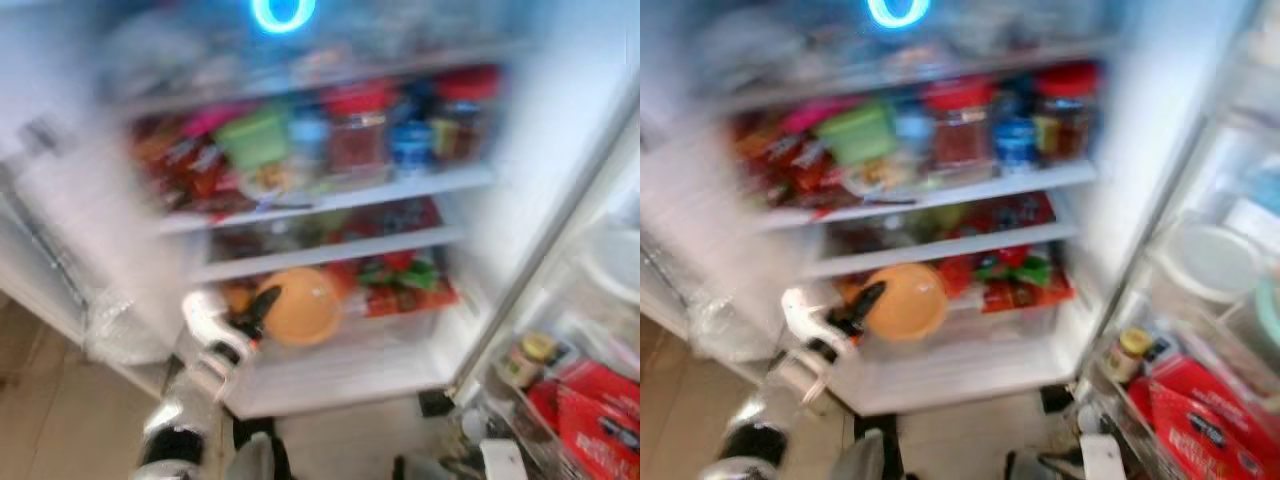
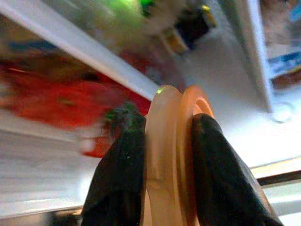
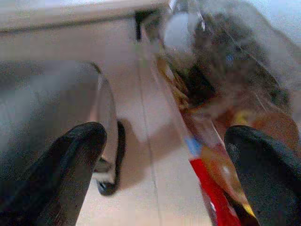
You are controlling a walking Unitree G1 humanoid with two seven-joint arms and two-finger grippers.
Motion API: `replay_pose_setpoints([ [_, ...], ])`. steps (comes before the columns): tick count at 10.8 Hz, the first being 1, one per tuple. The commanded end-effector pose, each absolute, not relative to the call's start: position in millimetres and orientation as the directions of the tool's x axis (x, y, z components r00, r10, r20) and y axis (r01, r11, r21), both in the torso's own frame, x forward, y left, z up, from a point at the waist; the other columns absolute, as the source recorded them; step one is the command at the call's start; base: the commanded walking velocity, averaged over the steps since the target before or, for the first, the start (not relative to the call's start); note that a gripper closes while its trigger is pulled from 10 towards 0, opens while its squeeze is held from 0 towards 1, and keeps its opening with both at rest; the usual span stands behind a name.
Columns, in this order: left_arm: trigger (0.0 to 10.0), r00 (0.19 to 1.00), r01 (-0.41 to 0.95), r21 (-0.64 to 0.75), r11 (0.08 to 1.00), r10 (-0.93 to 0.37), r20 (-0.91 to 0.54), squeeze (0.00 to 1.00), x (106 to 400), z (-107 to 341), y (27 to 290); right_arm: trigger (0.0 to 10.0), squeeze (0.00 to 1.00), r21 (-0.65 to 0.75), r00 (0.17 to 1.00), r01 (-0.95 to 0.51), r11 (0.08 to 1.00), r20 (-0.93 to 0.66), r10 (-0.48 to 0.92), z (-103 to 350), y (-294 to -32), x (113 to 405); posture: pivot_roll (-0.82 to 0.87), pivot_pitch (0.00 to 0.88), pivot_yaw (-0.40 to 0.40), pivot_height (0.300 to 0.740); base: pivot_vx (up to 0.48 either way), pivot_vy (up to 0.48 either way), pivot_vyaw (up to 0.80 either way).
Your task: Restocking fridge
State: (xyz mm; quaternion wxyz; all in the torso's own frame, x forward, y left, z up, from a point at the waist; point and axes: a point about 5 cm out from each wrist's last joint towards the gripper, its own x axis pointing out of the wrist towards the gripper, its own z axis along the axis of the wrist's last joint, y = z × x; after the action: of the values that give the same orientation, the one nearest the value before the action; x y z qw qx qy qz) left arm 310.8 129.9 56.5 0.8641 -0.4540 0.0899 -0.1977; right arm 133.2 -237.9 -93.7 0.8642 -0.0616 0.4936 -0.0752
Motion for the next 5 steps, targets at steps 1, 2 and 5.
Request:
replay_pose_setpoints([
  [1, 10.0, 0.921, 0.248, -0.805, 0.540, -0.389, 0.022, 0.00, 311.3, 58.2, 146.6, 10.0, 0.00, -0.155, 0.502, 0.055, 0.986, -0.849, -0.161, -95.2, -228.7, 135.7, -0.12, 0.107, 0.096, 0.645, 0.292, 0.000, 0.00],
  [2, 10.0, 0.920, 0.251, -0.804, 0.539, -0.392, 0.024, 0.00, 311.7, 58.7, 146.3, 10.0, 0.00, -0.155, 0.502, 0.055, 0.986, -0.850, -0.161, -95.2, -228.6, 135.8, -0.11, 0.107, 0.096, 0.645, 0.289, 0.000, 0.00],
  [5, 10.0, 0.917, 0.256, -0.803, 0.539, -0.398, 0.026, 0.00, 311.5, 58.7, 145.9, 10.0, 0.00, -0.155, 0.500, 0.051, 0.987, -0.851, -0.159, -95.4, -228.4, 135.6, -0.11, 0.107, 0.096, 0.645, 0.286, 0.000, 0.00],
])
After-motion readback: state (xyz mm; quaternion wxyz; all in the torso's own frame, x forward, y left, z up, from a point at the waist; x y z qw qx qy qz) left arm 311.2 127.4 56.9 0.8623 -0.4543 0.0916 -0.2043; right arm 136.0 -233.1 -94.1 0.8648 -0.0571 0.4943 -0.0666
